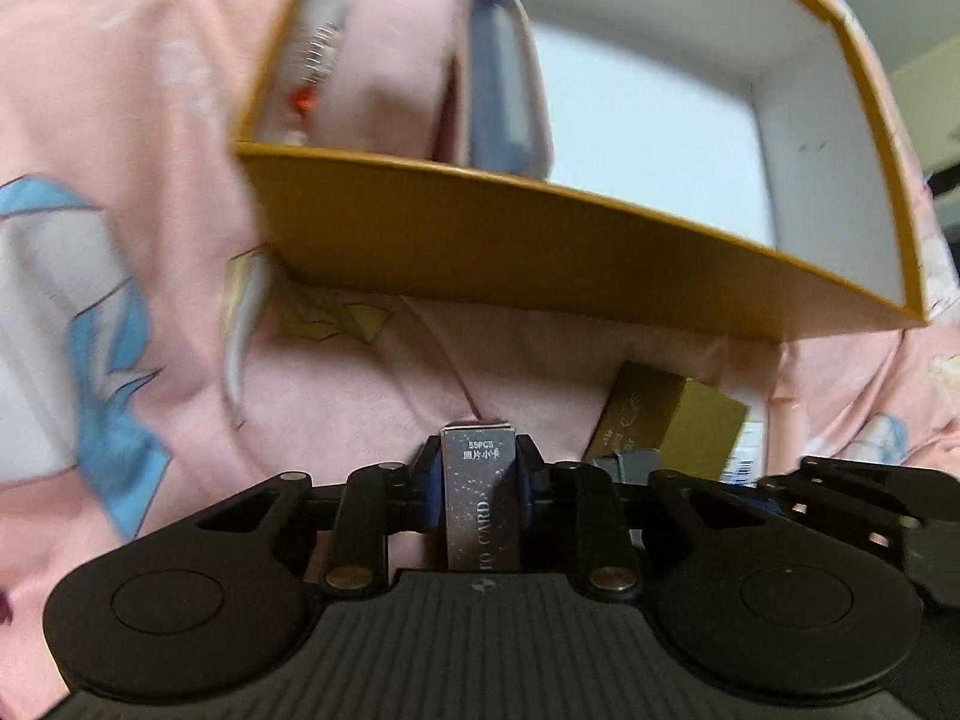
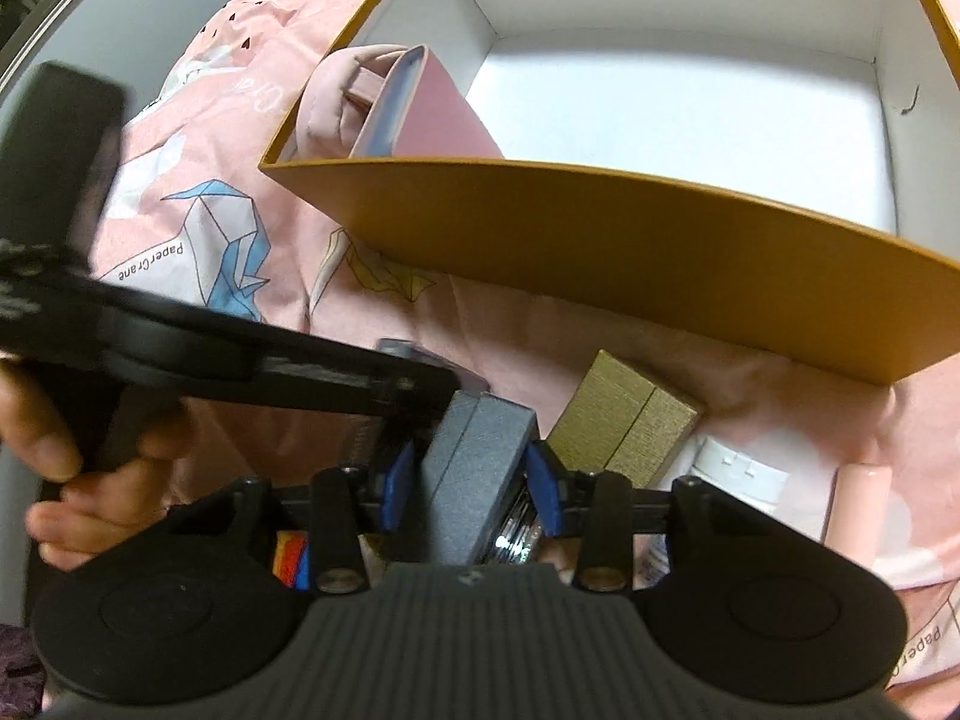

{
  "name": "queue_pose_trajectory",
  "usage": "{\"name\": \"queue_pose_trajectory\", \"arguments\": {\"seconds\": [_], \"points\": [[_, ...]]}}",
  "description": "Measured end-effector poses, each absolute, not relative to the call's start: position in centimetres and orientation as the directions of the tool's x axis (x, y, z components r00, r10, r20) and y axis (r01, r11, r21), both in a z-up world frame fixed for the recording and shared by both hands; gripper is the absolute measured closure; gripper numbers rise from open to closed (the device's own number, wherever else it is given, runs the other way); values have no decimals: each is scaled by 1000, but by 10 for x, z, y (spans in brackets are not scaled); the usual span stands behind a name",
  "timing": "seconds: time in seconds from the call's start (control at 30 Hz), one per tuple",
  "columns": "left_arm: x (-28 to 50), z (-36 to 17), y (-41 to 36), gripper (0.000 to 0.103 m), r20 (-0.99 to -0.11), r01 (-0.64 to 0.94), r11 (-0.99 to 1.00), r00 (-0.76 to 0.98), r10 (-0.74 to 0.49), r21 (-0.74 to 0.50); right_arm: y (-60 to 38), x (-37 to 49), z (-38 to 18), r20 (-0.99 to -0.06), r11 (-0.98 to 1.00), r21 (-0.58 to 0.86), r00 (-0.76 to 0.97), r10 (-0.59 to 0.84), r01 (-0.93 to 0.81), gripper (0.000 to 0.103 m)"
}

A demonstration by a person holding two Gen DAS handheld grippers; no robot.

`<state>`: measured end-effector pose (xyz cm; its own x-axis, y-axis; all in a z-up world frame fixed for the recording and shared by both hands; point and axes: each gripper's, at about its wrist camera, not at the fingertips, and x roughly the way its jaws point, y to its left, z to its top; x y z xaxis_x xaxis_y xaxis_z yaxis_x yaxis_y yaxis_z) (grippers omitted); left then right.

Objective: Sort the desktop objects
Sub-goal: 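Grasp the dark grey box with the right tool while the left tool grasps the red-brown box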

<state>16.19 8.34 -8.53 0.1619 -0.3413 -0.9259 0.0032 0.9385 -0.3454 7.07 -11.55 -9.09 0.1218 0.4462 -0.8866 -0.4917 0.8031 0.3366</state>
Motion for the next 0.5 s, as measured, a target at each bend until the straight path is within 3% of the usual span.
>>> {"name": "queue_pose_trajectory", "arguments": {"seconds": [0.3,0.5], "points": [[133,-30,102,77,-845,75,945,430,-319,-319,-116,75,-61,-842,799,332,224,491,-502,66],[111,-40,93,77,-842,113,969,479,-247,-219,-105,82,-70,-849,809,322,227,476,-491,66]]}}
